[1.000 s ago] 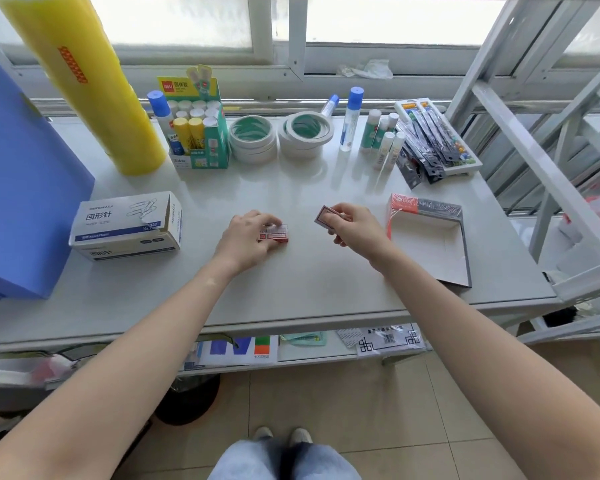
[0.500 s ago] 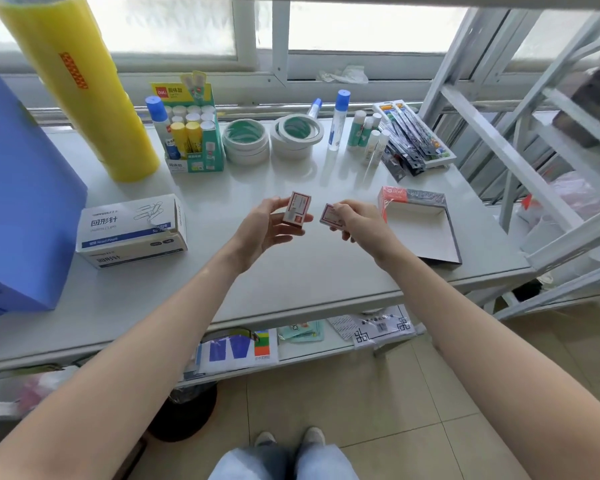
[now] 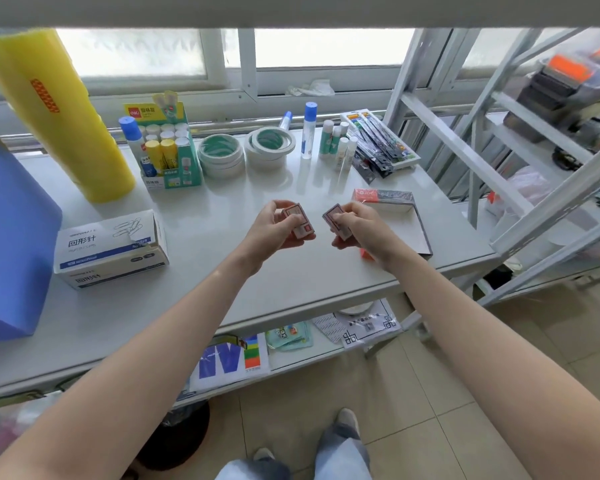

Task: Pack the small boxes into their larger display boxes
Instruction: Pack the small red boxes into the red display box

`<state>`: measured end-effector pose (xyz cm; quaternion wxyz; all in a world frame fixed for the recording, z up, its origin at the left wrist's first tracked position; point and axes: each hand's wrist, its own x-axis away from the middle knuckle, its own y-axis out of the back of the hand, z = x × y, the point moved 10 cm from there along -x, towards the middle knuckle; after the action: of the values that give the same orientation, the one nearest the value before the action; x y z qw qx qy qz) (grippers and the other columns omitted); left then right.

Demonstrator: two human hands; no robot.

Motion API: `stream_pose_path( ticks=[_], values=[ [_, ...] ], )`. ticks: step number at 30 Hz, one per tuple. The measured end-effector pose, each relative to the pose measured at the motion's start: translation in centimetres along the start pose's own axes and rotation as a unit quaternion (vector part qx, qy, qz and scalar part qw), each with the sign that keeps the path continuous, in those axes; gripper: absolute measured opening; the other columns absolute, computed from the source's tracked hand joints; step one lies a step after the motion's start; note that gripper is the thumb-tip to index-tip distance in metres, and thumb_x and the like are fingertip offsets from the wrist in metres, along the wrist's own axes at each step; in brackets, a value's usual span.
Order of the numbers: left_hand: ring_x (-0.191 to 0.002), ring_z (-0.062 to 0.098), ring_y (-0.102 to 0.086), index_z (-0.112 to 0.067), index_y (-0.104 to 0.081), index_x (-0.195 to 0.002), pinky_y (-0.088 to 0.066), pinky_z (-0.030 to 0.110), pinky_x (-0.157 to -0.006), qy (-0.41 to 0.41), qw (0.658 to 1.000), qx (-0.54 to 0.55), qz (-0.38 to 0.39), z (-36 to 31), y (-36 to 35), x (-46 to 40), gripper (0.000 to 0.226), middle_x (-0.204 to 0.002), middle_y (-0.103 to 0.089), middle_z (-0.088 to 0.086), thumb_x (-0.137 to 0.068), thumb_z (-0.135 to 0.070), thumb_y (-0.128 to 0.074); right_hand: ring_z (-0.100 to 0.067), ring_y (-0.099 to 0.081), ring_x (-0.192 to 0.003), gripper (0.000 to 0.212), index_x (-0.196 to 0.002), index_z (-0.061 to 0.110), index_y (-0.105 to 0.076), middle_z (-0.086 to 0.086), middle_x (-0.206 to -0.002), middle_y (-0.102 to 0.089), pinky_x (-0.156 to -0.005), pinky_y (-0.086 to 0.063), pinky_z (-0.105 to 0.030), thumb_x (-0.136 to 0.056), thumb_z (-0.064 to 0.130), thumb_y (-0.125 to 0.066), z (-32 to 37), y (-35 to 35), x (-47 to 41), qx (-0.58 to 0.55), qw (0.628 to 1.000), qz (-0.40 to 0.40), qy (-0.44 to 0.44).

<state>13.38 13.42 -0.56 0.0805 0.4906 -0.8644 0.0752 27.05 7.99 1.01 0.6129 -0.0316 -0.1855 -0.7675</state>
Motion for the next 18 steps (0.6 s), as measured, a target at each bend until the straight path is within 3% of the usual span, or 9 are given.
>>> stream_pose_path(
  ticks=[2,5,9,11,13,16,18],
  values=[
    [-0.078,0.017,-0.069,-0.008,-0.052,-0.12,-0.058,0.021,-0.071,-0.009,1.0,-0.018,0.0,-0.4,-0.8,-0.4,0.028,-0.1,-0.064,0.01,-0.092,-0.012,-0.052,-0.017,-0.054,-0.06,0.003,-0.095,0.011,-0.048,-0.004,-0.077,-0.052,-0.061,-0.047,-0.027,-0.092,0.009,-0.048,-0.4,0.6,0.2,0.009,1.0,0.016,-0.01],
    [-0.081,0.015,-0.062,-0.009,-0.063,-0.112,-0.054,0.023,-0.076,-0.02,0.998,-0.051,-0.017,-1.1,-2.0,-1.1,0.024,-0.096,-0.064,0.007,-0.09,-0.016,-0.058,-0.014,-0.049,-0.061,0.02,-0.093,0.013,-0.047,-0.002,-0.077,-0.05,-0.056,-0.043,-0.023,-0.083,0.01,-0.064,-0.6,2.4,0.2,0.058,0.998,0.015,-0.003],
    [-0.086,0.011,-0.061,-0.014,-0.063,-0.097,-0.048,0.022,-0.076,-0.003,0.997,-0.07,-0.018,-0.9,-4.5,-2.5,0.014,-0.088,-0.067,0.0,-0.085,-0.02,-0.065,-0.013,-0.05,-0.069,0.031,-0.099,0.008,-0.057,0.0,-0.076,-0.056,-0.057,-0.042,-0.023,-0.077,0.022,-0.075,-0.9,5.1,-0.5,0.105,0.994,-0.01,0.013],
    [-0.09,0.012,-0.061,-0.014,-0.061,-0.096,-0.049,0.023,-0.077,0.014,0.998,-0.064,-0.023,-0.4,-5.5,-3.3,0.016,-0.087,-0.066,-0.002,-0.084,-0.022,-0.067,-0.011,-0.049,-0.064,0.021,-0.081,0.012,-0.062,0.004,-0.066,-0.054,-0.055,-0.041,-0.024,-0.077,0.028,-0.075,-1.3,6.7,-1.1,0.109,0.994,-0.028,0.014],
    [-0.092,0.014,-0.061,-0.014,-0.06,-0.093,-0.049,0.024,-0.077,0.027,0.997,-0.059,-0.029,0.1,-6.5,-4.1,0.016,-0.087,-0.066,-0.002,-0.084,-0.025,-0.067,-0.01,-0.044,-0.058,0.027,-0.065,0.015,-0.057,0.004,-0.059,-0.045,-0.054,-0.04,-0.024,-0.078,0.03,-0.074,-2.2,8.1,-1.6,0.099,0.995,-0.033,-0.003],
    [-0.095,0.016,-0.061,-0.016,-0.059,-0.089,-0.049,0.023,-0.078,0.04,0.997,-0.061,-0.028,0.7,-8.2,-5.3,0.014,-0.09,-0.065,0.002,-0.085,-0.027,-0.066,-0.012,-0.04,-0.053,0.026,-0.064,0.017,-0.055,0.002,-0.058,-0.04,-0.052,-0.039,-0.023,-0.081,0.028,-0.071,-3.3,9.8,-2.3,0.052,0.998,-0.023,-0.023],
    [-0.097,0.016,-0.06,-0.012,-0.059,-0.097,-0.049,0.024,-0.081,0.042,0.996,-0.072,-0.029,0.9,-9.3,-6.1,0.019,-0.093,-0.064,0.003,-0.088,-0.029,-0.062,-0.012,-0.038,-0.051,0.016,-0.071,0.017,-0.062,0.003,-0.058,-0.04,-0.049,-0.037,-0.021,-0.083,0.024,-0.069,-3.7,10.8,-2.9,0.034,0.999,-0.021,-0.028]
  ],
)
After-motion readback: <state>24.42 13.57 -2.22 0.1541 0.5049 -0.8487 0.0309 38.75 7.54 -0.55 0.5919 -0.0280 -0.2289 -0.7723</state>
